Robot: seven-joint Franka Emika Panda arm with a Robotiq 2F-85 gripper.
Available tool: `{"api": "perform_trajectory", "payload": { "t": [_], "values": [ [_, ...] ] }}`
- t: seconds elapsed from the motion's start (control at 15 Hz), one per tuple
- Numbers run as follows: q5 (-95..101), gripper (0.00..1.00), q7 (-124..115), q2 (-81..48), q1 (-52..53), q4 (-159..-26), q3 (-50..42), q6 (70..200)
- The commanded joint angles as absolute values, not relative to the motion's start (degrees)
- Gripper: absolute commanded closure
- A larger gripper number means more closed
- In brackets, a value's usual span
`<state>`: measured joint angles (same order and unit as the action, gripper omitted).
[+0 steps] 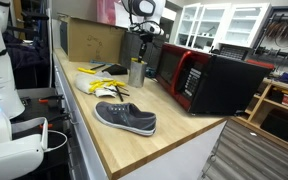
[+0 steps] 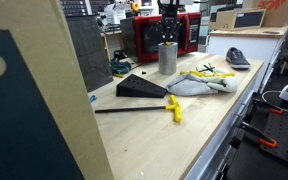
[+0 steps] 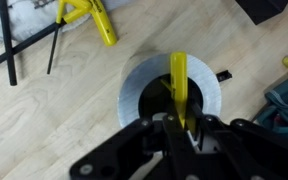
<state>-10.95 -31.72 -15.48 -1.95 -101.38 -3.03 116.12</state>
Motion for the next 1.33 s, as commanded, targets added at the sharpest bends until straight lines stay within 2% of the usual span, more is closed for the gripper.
{"api": "perform_trajectory", "payload": {
  "t": [0.0, 0.6, 1.27],
  "values": [
    [-11.5, 0.96, -28.96, -15.32, -1.74, -98.97, -3.08, 113.18],
    [0.2, 0.96, -12.6, -8.89, 0.27, -98.15, -1.69, 114.72],
    [-3.64, 0.96, 17.05, -4.73, 0.54, -97.64, 2.31, 115.4]
  ]
}}
